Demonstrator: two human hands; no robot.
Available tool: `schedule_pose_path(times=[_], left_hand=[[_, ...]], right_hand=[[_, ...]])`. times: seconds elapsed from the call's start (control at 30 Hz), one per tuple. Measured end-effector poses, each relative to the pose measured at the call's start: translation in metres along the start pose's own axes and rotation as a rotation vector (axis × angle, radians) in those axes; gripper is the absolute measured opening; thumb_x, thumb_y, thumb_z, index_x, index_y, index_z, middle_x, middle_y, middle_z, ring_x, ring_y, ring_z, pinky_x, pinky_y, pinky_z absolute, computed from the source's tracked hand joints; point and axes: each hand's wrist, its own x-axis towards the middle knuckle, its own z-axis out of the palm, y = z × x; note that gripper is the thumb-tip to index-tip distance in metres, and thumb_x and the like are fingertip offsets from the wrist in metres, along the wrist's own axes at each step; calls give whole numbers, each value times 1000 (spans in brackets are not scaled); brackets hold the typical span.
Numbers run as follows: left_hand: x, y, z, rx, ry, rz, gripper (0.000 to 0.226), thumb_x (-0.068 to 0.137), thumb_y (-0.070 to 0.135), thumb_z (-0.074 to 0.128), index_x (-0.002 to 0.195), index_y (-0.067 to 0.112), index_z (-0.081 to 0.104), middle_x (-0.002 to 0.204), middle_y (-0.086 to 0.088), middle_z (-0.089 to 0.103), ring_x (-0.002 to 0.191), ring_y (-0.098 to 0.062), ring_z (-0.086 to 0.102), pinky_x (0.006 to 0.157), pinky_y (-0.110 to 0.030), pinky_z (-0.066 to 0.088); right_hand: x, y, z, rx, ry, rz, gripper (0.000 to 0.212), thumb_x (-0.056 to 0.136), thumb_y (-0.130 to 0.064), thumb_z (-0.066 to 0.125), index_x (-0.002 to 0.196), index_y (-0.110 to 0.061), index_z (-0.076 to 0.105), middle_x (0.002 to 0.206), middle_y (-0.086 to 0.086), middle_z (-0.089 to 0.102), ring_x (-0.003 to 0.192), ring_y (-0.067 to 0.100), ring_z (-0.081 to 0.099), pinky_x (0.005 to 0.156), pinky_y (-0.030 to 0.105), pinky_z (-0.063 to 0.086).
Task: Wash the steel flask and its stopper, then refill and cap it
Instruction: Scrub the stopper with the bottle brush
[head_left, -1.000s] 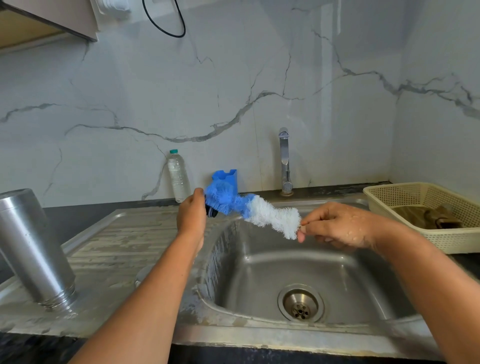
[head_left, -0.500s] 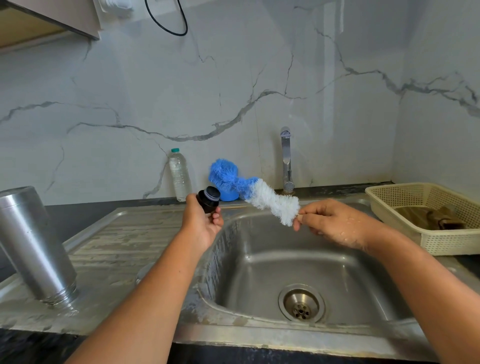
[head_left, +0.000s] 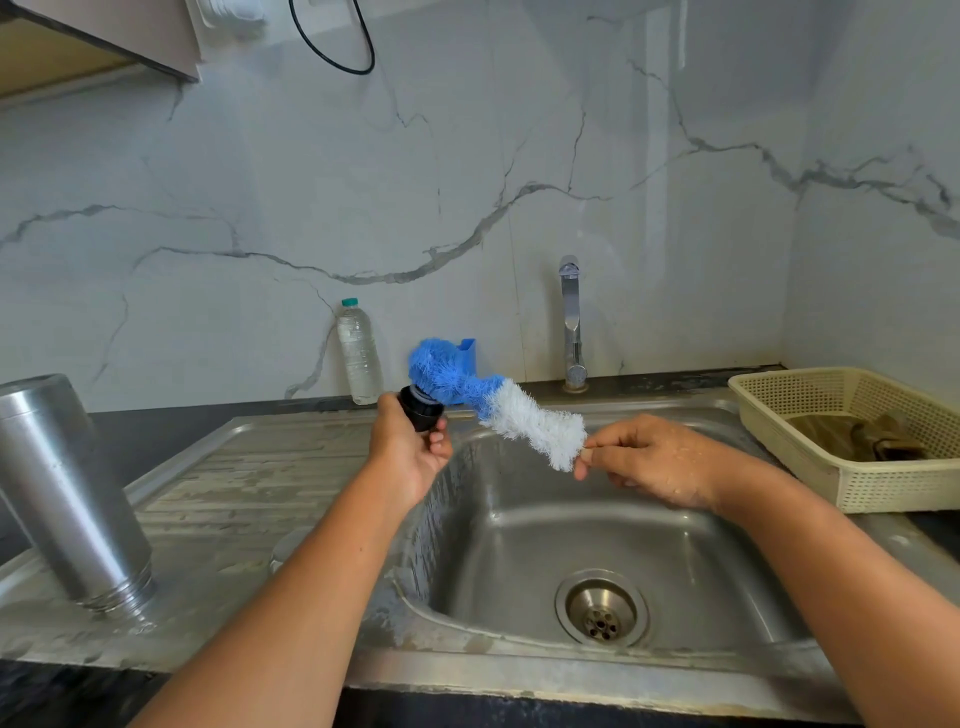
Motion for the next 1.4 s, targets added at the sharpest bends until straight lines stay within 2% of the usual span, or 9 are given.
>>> schedule_pose_path(times=[0.1,0.2,0.4,0.67,0.83,0.97,1.13,1.3,1.4], left_hand=[[-3,-5,7,9,-26,-13,35,104,35,32,94,11,54,63,-5,46,48,-11,34,37,-19,28],[-1,4,4,-116,16,39,35,105,34,32,87,12,53,61,-3,47,51,-11,37,38,-19,27],[-2,-6,4,43,-37,4,35,104,37,33,94,11,54,60,-3,47,45,-11,35,38,-20,28],[-2,1,4,-72,-12,72,32,102,32,31,85,15,53,64,-1,47,50,-10,37,39,-19,26],[-7,-11,16,-53,-64,44,31,102,32,34,88,14,54,62,-2,49,51,-11,38,39,-20,29],[-1,0,7,-122,-39,64,31,101,32,31,87,17,54,68,-1,49,49,-10,39,39,-18,27],[-9,-13,13,-5,-89,30,33,104,34,34,87,15,54,62,-2,48,48,-11,37,39,-20,28],[-6,-1,11,-151,-56,42,31,101,32,32,89,16,54,63,-1,50,49,-10,39,39,-19,26],[-7,-5,9,-81,-60,49,31,101,32,31,86,16,54,61,0,48,48,-10,37,39,-18,26]], right_hand=[[0,-3,4,38,10,2,29,104,-38,53,89,-33,77,60,-8,42,51,12,32,49,28,29],[-3,0,-3,-1,-4,6,29,103,-36,52,89,-35,77,65,-8,44,62,17,37,62,34,33],[7,3,10,92,19,8,28,105,-37,53,91,-30,76,59,-9,40,48,9,28,44,24,25],[6,8,11,25,-2,1,28,107,-35,50,98,-29,75,58,-16,47,43,-4,40,47,8,32],[11,11,14,16,12,2,29,107,-37,49,95,-29,74,57,-19,49,45,-3,43,50,10,33],[6,25,3,35,-59,49,29,106,-37,51,90,-33,75,66,-7,43,57,12,36,53,28,32],[13,21,13,82,-66,21,28,106,-36,51,91,-31,74,66,-6,40,55,11,33,53,28,31],[8,33,4,79,-98,58,29,107,-36,50,93,-29,74,72,-1,41,58,13,33,55,28,32],[10,35,5,75,-103,65,29,107,-36,50,93,-29,74,78,5,42,59,13,33,57,30,33]])
